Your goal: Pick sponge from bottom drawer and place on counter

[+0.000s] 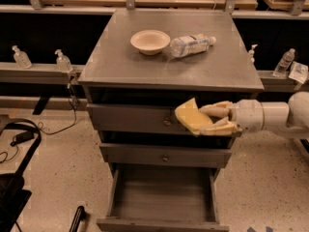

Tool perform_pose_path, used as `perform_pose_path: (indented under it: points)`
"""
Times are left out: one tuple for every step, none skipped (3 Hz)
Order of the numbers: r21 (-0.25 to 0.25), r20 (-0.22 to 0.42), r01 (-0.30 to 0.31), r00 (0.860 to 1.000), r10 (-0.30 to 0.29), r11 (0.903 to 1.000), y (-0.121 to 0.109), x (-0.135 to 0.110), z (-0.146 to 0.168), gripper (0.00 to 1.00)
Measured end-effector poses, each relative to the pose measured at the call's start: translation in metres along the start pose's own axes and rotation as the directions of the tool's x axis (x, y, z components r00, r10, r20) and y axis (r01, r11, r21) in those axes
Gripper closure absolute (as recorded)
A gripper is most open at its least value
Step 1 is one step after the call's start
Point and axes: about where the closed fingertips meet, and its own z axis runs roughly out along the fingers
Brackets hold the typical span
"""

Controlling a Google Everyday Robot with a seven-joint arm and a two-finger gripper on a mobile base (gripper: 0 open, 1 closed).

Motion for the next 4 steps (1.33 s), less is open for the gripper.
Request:
perform_pose_path:
  points:
    - [-0.002,-0.027,0.049,0.998,-0.050,0.9988,-0.018,-0.028,-0.010,1.00]
    - [0.015,-0.071,0.086,0.994,-0.085,0.9962,-0.037,-0.051,-0.017,1.00]
    - [0.052,-0.110,0.076,0.991,-0.070,0.9957,-0.066,-0.059,-0.020,1.00]
    - [0.091,-0.136,0.055,0.990,-0.042,0.9943,-0.093,-0.062,-0.022,1.00]
